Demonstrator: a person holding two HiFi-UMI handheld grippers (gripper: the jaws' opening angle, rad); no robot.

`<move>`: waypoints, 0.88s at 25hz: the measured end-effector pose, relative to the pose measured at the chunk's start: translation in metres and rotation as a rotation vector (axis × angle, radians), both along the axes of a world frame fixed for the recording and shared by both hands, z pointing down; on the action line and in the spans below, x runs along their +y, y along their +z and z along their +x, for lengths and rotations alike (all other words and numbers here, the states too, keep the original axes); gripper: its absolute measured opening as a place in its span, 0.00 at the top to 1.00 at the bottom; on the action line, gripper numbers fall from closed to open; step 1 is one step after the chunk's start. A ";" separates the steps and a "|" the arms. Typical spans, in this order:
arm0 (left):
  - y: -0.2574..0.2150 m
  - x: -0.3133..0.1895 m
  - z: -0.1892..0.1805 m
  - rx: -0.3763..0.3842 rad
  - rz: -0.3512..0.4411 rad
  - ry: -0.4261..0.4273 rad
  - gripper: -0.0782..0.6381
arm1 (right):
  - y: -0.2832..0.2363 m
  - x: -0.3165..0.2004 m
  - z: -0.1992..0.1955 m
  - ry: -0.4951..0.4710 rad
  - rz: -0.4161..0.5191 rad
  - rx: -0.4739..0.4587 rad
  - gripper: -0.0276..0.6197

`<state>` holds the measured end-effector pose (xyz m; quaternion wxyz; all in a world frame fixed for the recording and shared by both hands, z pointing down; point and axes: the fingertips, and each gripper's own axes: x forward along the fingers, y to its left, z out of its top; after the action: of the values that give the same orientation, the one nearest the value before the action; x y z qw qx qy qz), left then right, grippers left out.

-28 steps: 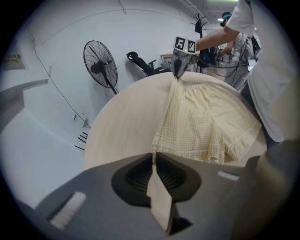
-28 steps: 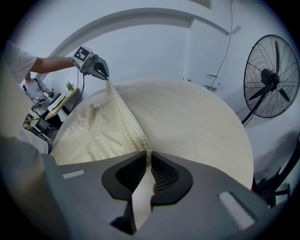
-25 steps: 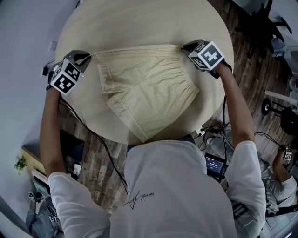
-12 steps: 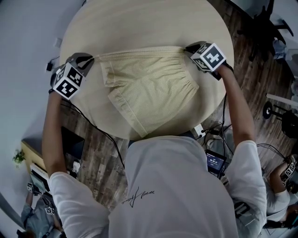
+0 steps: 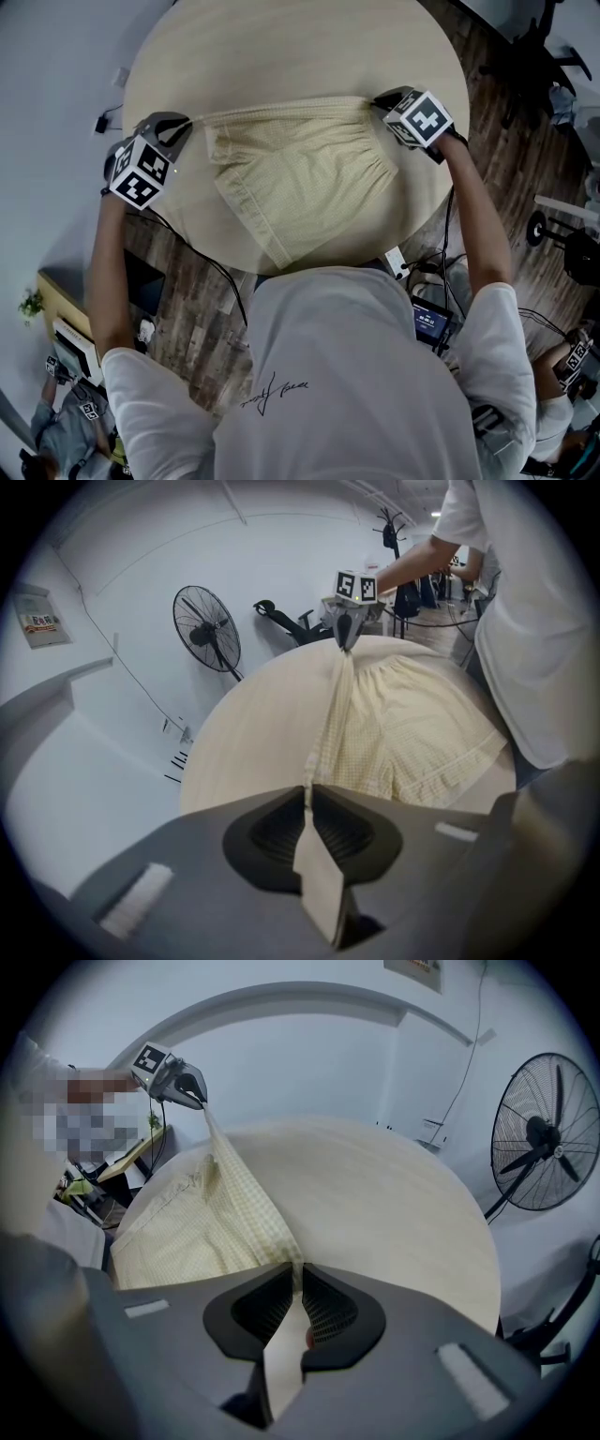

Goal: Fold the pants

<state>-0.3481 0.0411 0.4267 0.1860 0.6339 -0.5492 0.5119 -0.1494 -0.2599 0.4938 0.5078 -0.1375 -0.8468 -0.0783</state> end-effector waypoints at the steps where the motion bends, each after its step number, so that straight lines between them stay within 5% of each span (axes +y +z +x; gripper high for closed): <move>1: -0.001 0.002 0.003 0.001 0.003 -0.003 0.77 | 0.000 0.000 0.001 -0.001 0.003 0.000 0.91; 22: -0.004 0.034 0.093 0.040 0.076 -0.100 0.77 | 0.012 0.003 0.022 -0.041 0.055 0.008 0.91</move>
<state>-0.2553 0.0747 0.4228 0.1978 0.6225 -0.5953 0.4679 -0.1270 -0.2567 0.5054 0.5130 -0.1412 -0.8393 -0.1115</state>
